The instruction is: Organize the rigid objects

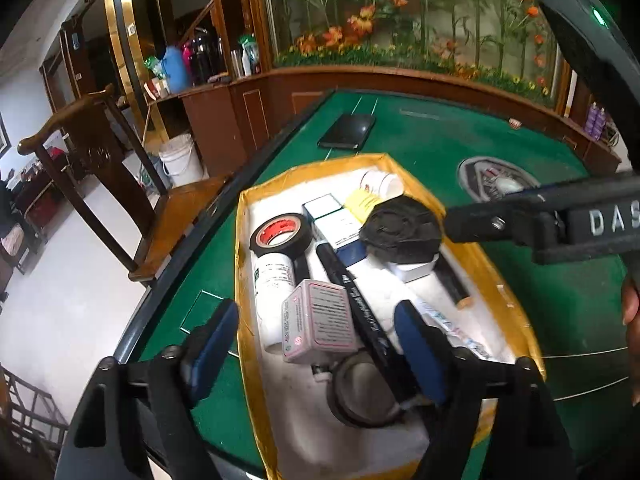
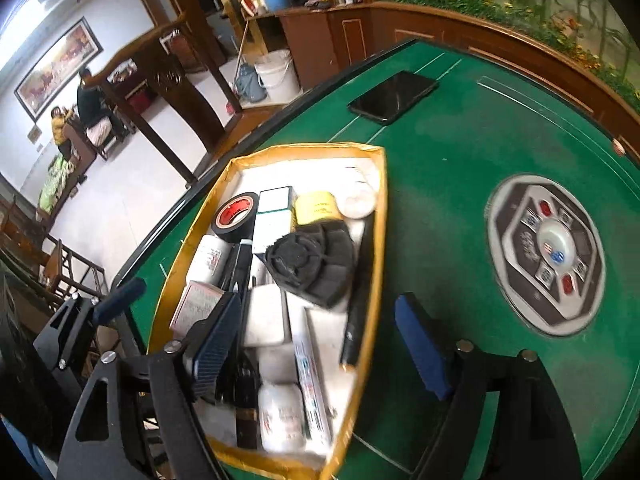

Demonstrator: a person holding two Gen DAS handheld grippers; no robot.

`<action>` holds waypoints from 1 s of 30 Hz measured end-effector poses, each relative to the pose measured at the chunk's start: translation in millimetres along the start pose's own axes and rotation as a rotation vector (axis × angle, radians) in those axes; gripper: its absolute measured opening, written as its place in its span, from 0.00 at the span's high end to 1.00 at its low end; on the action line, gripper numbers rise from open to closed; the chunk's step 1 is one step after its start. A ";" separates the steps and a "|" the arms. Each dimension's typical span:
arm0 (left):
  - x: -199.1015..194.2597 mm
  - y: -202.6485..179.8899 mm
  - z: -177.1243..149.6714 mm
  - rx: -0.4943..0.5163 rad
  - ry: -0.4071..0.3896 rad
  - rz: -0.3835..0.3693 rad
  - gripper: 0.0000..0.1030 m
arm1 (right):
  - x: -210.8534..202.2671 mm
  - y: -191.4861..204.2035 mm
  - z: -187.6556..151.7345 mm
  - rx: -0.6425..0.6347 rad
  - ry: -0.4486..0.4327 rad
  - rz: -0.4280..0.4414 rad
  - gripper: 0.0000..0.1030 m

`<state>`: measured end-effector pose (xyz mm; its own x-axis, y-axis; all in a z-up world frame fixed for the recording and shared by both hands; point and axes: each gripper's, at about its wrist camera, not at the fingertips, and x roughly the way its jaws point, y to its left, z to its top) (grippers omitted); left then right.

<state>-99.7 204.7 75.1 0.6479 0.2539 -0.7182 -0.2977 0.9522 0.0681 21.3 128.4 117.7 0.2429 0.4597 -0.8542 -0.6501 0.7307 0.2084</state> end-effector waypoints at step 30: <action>-237.0 9.0 76.7 -0.124 -0.363 0.289 0.00 | -91.8 -42.9 -78.3 -0.044 -0.140 0.051 0.21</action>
<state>-202.1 166.1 299.0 0.7223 0.5695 -0.3922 -0.5692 0.8118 0.1305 -29.5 15.3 149.9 0.3050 0.5633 -0.7679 -0.6939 0.6837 0.2259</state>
